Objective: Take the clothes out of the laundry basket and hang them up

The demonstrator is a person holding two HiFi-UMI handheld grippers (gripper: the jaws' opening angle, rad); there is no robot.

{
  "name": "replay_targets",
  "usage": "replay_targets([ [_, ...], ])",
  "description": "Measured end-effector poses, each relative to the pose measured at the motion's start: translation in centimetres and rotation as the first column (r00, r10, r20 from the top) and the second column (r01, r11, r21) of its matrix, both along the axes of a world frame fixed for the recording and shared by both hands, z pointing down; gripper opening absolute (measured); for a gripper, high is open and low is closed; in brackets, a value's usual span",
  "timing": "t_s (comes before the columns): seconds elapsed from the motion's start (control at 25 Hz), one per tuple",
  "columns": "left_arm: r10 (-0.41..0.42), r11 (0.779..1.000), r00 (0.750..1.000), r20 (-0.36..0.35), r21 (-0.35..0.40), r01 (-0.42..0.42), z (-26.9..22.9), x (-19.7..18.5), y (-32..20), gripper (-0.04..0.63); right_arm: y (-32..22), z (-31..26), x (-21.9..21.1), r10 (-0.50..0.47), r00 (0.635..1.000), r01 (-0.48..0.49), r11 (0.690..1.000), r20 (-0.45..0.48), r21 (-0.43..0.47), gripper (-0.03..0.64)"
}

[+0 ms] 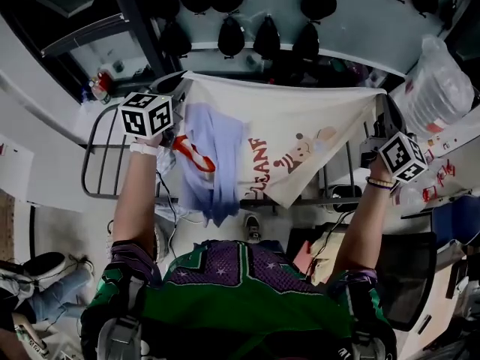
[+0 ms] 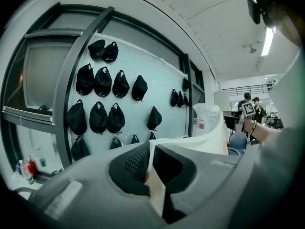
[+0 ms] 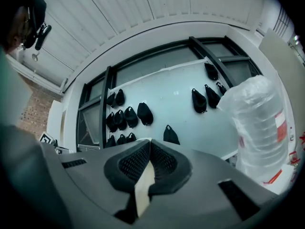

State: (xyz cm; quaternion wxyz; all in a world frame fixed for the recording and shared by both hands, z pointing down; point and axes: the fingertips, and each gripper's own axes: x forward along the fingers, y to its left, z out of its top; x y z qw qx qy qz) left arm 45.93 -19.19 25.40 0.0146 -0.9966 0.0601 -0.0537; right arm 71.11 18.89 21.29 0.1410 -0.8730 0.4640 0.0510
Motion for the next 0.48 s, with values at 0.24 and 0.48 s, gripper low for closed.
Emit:
replay_targets([
  [0.24,-0.071,0.997,0.994,0.077,-0.030,0.074,4.5,3.0,-3.1,0.020,-3.7,4.4,3.7,-0.046,0.997,0.051,0.996,0.066,-0.080,0.003],
  [0.48,-0.112,0.988,0.986,0.121,-0.090,0.123,8.6,4.9,-5.5,0.020,-8.0,8.8,6.6,-0.086,0.987,0.106,0.984,0.139,-0.141,0.003],
])
